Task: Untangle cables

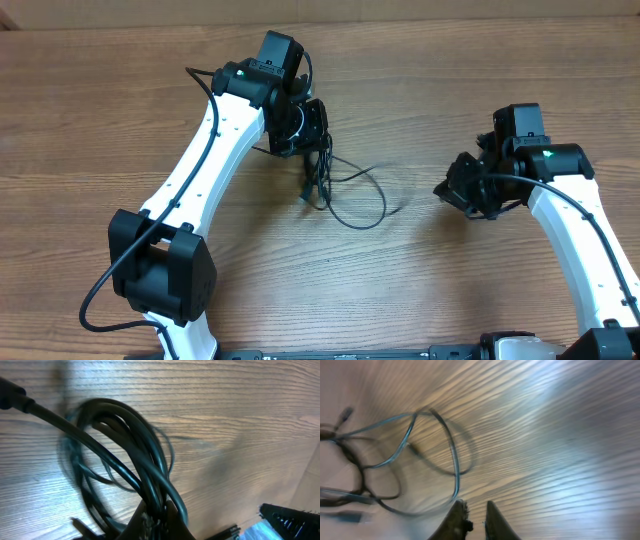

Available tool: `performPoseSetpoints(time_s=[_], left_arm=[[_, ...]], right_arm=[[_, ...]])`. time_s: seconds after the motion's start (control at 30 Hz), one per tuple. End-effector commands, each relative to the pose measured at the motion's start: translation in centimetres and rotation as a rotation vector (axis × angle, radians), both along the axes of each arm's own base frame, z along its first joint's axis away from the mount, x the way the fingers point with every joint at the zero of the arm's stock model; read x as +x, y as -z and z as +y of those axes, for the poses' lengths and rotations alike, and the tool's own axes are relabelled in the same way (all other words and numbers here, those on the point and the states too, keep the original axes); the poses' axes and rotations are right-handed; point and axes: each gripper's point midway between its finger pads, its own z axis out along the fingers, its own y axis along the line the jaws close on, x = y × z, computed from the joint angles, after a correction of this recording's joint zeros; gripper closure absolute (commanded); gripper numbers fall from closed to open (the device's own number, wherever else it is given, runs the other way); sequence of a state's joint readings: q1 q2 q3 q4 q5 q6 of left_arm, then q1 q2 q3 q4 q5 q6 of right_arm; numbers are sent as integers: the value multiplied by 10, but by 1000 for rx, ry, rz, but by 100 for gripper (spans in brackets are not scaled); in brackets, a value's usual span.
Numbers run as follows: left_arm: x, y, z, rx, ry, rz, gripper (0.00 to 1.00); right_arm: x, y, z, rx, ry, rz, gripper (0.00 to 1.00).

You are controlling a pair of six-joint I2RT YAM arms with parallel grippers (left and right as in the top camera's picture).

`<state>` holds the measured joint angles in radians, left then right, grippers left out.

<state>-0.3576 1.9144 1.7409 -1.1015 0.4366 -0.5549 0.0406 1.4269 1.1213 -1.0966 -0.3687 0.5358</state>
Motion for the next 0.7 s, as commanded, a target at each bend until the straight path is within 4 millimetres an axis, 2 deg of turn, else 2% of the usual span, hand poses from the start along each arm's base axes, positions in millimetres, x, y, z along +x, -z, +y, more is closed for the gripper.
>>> performPoseSetpoints(time_s=[0.0,0.13,0.23,0.3,0.33,0.37,0.47,0.57,0.67], left_arm=[[4,-7,4,14,21,-45,96],[3,-9,1,1,34,-48,96],[1,-20,-17,-108,125,-78,96],[-2,-35,-35,-233,208,-115,96],[-5,-51,-49,-344,287,-155,96],[-15,-80,-69,-535,428,-225,96],[-34,-118,-82,-777,563,-268,96],[-36,-119,-82,-788,564,-258,96],[-41,-126,-83,-836,581,-249,96]], right_arm=[[-2,9,-24,-134,70,30,83],[-2,8,-21,-117,66,29,74],[2,2,-6,-27,35,4,73],[6,-5,9,53,-20,-35,71],[8,-9,14,87,-40,-52,68],[13,-14,22,130,-55,-77,65],[19,-17,30,123,-127,-141,59],[21,-19,41,114,-206,-191,56],[24,-22,50,98,-301,-255,48]])
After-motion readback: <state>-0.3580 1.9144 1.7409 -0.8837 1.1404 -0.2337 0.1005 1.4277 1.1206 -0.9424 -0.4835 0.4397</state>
